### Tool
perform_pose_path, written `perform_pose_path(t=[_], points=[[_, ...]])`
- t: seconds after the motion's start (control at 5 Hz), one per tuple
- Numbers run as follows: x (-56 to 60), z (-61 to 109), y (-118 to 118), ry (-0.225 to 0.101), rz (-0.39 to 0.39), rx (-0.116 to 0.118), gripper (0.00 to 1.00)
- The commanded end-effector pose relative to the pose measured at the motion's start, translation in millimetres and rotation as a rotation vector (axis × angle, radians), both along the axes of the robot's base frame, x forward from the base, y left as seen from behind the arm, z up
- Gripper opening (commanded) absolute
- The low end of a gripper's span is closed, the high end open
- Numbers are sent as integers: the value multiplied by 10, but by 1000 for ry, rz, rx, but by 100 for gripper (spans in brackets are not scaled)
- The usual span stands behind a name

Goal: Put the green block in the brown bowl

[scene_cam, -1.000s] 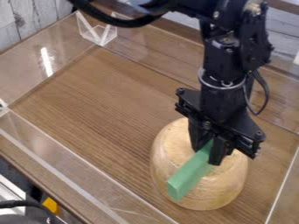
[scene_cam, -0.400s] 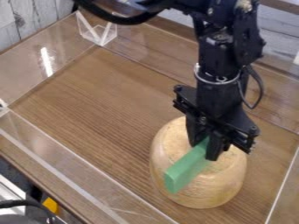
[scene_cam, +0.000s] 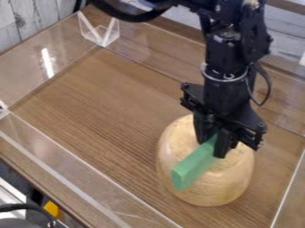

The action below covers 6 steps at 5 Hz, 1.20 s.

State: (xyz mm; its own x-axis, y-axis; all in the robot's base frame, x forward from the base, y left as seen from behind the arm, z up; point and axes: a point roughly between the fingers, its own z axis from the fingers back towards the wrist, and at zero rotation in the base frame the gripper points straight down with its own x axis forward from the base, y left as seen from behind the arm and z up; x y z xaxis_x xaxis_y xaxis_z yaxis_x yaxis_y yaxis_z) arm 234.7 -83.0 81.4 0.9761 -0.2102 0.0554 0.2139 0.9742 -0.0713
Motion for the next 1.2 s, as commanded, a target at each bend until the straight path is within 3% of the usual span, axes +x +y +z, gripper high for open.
perform_pose_path(t=[0.0,1.0], points=[[2,-37,32,-5,8,-1,0],[-90,-75,28,1,18,-4,0]])
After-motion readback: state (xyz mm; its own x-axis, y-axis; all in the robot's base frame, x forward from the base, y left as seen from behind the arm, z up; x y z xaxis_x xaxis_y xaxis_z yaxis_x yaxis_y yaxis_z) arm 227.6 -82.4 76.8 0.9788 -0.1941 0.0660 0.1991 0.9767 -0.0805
